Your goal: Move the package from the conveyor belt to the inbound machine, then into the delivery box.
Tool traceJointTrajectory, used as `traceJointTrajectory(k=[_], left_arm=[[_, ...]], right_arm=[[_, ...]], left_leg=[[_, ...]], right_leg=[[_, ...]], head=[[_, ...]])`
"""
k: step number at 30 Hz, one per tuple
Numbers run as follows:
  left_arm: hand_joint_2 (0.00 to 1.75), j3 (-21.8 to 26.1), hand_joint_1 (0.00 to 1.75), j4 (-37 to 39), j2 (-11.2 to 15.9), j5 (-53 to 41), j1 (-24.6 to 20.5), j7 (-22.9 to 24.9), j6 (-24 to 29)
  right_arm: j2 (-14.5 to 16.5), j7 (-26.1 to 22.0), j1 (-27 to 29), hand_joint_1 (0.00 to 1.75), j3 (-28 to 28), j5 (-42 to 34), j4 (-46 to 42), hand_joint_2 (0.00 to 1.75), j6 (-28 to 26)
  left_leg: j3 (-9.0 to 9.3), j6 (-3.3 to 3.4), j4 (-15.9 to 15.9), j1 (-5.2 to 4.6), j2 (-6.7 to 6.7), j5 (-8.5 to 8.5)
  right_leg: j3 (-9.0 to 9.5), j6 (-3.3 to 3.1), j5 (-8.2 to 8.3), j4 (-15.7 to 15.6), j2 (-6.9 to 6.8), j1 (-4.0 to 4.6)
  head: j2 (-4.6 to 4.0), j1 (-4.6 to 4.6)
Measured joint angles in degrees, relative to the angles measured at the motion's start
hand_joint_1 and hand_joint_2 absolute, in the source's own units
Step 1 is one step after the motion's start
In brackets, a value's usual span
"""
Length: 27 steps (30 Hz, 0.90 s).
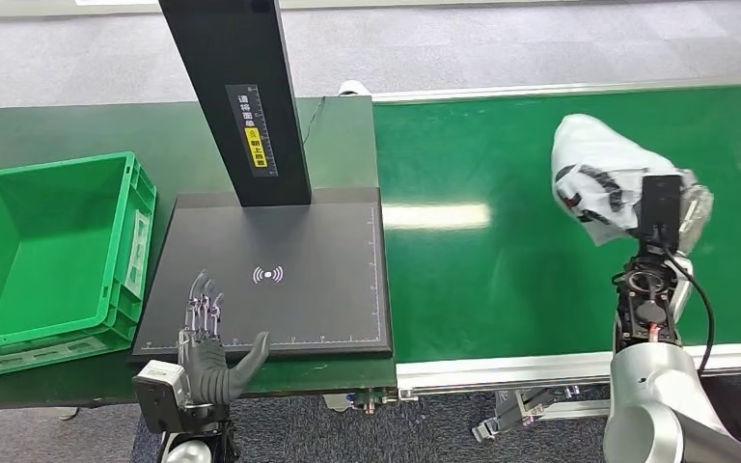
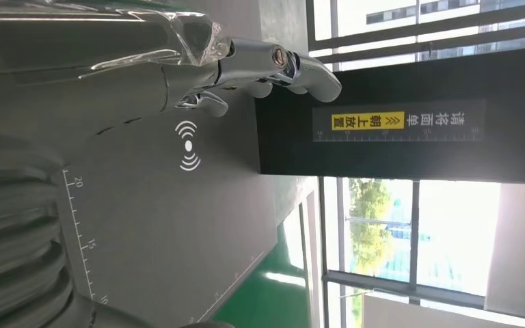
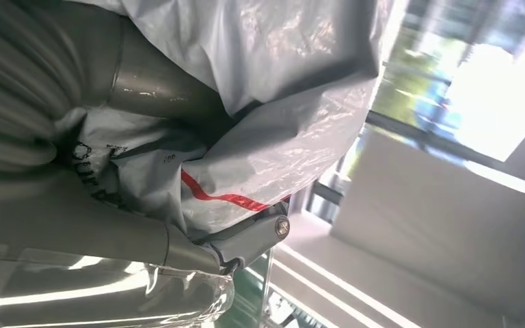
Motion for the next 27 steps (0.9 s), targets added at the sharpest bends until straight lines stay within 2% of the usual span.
traceJointTrajectory(k=[3,7,12,14,17,21,23,27], left_arm=[[1.75,-0.6,0.00,-0.4,0.0,0.1,0.3,0.0,0.8],[1.75,-1.0,0.00,-0.7,-0.1,0.0,0.5,0.0,1.5],[1.75,-1.0,0.00,-0.8,-0.4,-0.8,0.7,0.0,1.6],[1.75,-1.0,0.00,-0.8,-0.5,-0.9,0.7,0.0,1.6],[1.75,-1.0,0.00,-0.8,-0.6,-1.4,0.7,0.0,1.0],[1.75,-1.0,0.00,-0.8,-0.6,-2.0,0.2,0.0,-0.6],[1.75,-1.0,0.00,-0.7,-0.6,-2.3,-0.2,0.0,-1.0],[1.75,-0.9,0.00,-0.7,-0.6,-2.7,-0.4,0.0,-1.2]], right_arm=[[1.9,-4.2,-0.1,1.75,-3.5,-8.7,-4.4,1.75,-0.5],[4.7,-4.9,0.7,1.75,-3.1,-17.0,-11.4,1.75,-3.8],[7.5,-5.0,1.5,1.75,0.1,-21.5,-17.8,1.75,-4.1],[8.3,-5.0,1.4,1.75,1.7,-22.0,-18.8,1.75,-2.3],[9.5,-4.2,0.3,1.75,5.4,-21.1,-17.6,1.75,7.5],[13.2,0.8,-2.9,1.75,16.4,-13.6,-10.6,1.75,27.7],[16.3,3.5,-3.8,1.75,22.7,-9.7,-7.1,1.75,32.8],[22.4,8.6,-4.3,1.75,32.4,-6.4,-2.1,1.75,36.8]], left_leg=[[0.01,0.00,0.0,-0.01,0.00,0.00],[0.04,0.00,0.0,-0.01,0.01,0.00],[0.07,-0.02,0.0,0.00,0.07,0.02],[0.05,-0.02,0.0,0.00,0.08,0.02],[-0.02,-0.02,0.0,0.01,0.28,0.02],[0.12,-0.07,0.0,0.05,0.83,0.03],[0.12,-0.20,0.0,0.12,0.72,0.11],[-0.10,-0.43,0.0,0.31,0.27,0.26]], right_leg=[[-0.01,0.00,0.00,0.0,0.01,0.00],[-0.01,0.00,0.00,0.0,0.02,0.00],[-0.01,-0.01,0.01,0.0,0.06,0.01],[0.00,-0.01,0.01,0.0,0.06,0.01],[-0.01,-0.08,0.06,0.1,0.18,0.00],[-0.14,-0.24,0.18,0.1,0.68,0.06],[-0.21,-0.26,0.18,0.1,0.65,0.16],[-0.33,-0.30,0.16,0.1,0.29,0.36]], head=[[0.01,0.00],[0.01,0.00],[0.00,-0.01],[0.00,-0.01],[0.00,0.01],[0.01,-0.01],[0.01,-0.01],[0.00,-0.01]])
